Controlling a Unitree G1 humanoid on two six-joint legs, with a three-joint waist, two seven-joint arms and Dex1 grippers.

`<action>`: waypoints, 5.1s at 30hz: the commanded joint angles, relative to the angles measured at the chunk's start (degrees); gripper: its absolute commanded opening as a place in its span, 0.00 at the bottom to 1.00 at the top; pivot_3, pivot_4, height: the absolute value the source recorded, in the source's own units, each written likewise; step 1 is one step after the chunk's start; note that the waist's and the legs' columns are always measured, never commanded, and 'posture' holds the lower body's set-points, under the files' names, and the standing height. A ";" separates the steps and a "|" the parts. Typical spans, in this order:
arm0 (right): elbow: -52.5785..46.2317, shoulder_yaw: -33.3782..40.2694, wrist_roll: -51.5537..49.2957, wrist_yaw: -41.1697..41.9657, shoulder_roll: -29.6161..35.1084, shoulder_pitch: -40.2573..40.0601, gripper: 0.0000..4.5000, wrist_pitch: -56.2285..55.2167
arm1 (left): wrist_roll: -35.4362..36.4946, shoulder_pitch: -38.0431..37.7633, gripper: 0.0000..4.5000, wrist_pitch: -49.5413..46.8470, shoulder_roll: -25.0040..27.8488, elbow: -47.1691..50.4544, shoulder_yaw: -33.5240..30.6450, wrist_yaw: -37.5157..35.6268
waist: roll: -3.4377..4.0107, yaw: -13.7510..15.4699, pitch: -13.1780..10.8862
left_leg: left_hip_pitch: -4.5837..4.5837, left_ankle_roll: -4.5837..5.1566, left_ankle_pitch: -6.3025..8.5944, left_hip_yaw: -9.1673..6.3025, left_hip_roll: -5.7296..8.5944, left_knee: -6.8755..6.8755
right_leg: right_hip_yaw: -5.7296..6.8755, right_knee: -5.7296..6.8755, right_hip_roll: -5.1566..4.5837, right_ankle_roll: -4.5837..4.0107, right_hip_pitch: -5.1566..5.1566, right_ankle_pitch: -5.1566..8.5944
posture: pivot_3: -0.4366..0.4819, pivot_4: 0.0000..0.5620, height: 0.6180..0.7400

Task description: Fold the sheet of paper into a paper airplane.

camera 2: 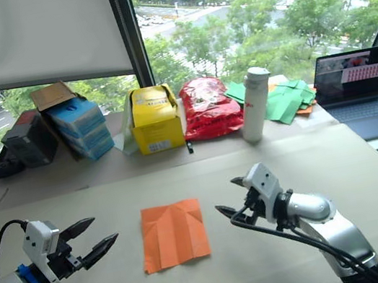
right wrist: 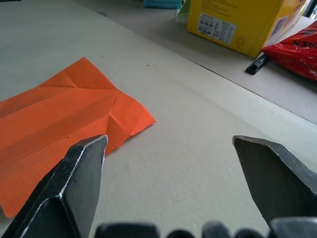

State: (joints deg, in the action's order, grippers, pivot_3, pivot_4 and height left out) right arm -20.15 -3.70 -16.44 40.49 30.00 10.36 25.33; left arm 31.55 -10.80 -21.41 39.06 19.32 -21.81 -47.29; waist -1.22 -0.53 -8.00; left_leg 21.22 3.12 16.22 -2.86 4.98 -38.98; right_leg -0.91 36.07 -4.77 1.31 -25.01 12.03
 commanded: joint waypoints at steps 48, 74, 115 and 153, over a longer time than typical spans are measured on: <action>-7.88 -7.18 3.51 0.00 3.73 2.02 1.00 5.64 | -21.93 19.38 0.01 3.52 1.61 -16.63 32.56 -6.28 | 0.03 -0.01 0.01 | -0.03 0.01 0.00 0.00 0.02 0.05 | 0.02 0.01 -0.02 0.01 0.00 0.00 | 0.48 0.27 1.00; -19.25 -24.92 8.86 -9.76 1.56 -9.83 0.04 17.99 | -28.15 24.67 0.00 4.00 2.53 -21.97 37.85 -7.84 | 0.08 0.58 0.11 | -0.70 0.03 0.02 -0.04 -0.01 0.07 | 0.12 -0.10 -0.08 0.10 0.73 0.05 | 0.48 0.27 1.00; 1.33 -26.13 10.78 -11.29 -16.99 1.49 0.04 8.48 | -25.71 26.51 0.00 2.20 2.49 -22.58 32.65 -7.70 | 0.19 -0.30 0.28 | -1.03 0.11 0.07 -0.07 -0.02 0.13 | 0.10 -0.15 0.23 0.28 0.78 0.17 | 0.48 0.27 1.00; 19.15 -27.50 15.43 -1.83 -16.87 15.29 0.04 5.15 | -16.98 11.93 0.00 -4.83 0.97 -9.29 24.90 -1.45 | 0.13 -0.34 0.05 | -1.00 -0.23 0.26 -0.03 -0.51 0.34 | 0.11 -0.30 0.33 -0.02 0.70 0.07 | 0.48 0.27 1.00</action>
State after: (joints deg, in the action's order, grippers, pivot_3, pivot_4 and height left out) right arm -3.33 -31.45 -2.68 39.53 13.27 25.23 30.67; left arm 16.69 2.41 -25.97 39.06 11.54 1.69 -48.67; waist -1.09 -0.87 -7.95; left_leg 20.21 2.89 16.48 -2.90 4.44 -38.64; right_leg -0.79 35.78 -4.42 1.28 -24.32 12.10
